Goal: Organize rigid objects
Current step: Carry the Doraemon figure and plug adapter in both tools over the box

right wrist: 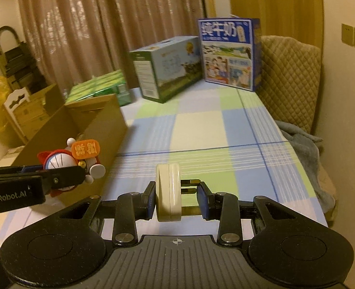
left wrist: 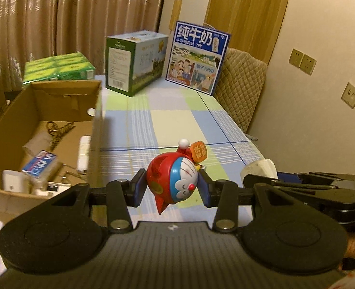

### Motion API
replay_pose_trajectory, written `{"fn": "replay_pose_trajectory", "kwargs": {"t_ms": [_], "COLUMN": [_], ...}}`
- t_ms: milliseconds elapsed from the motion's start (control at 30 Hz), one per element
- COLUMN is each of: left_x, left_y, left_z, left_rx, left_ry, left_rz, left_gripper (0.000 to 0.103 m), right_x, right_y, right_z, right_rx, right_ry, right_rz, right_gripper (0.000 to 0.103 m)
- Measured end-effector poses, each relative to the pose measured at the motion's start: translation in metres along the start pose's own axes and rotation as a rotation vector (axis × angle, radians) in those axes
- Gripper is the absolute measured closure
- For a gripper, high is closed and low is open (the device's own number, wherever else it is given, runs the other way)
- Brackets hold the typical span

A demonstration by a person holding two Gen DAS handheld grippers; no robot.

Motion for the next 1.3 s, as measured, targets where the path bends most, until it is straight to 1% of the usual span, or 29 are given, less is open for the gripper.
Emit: {"fn": "replay_pose_trajectory", "kwargs": {"t_ms": [267, 567, 833, 1000, 1133, 1300], "left_x": [-0.007, 0.001, 0.012, 0.017, 0.024, 0.034], "left_y": [-0.037, -0.054, -0.052, -0.046, -0.039, -0.030], "left_z": [0.032, 0.080, 0.119, 0.140, 0.162, 0.193], "left_rx": [0.057, 0.139, 0.194, 0.207, 0.196, 0.226], "left_ry": [-0.011, -0.039, -0.035, -0.034, -0.029, -0.010], "left_rz": [-0.023, -0.030, -0.025, -0.018, -0.008, 0.008], "left_gripper": [0.064, 0.064, 0.064, 0.064, 0.064, 0.064], "right_x": [-0.002, 0.007, 0.015, 0.024, 0.031, 0.048], "right_y": [-0.002, 0.017, 0.040, 0.054, 0.064, 0.084], "right_z": [0.039, 0.083, 0.118, 0.135, 0.151, 0.169], "right_rx": [0.062, 0.139, 0.190, 0.211, 0.228, 0.242], "right_ry": [-0.051, -0.111, -0.162, -0.188, -0.222, -0.258], "right_rz": [0.002, 0.007, 0.017, 0.017, 0.020, 0.013], "right_gripper": [0.071, 0.071, 0.071, 0.071, 0.071, 0.071]}}
Point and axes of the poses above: each gripper's, at about its wrist camera, not at the fingertips, and y roughly the way its jaws point, z to its left, x to its top, the point moved 5 cm from there along y, roughly the way its jaws point, and after that the axes turned 1 degree about x, right-handed, at the moved point
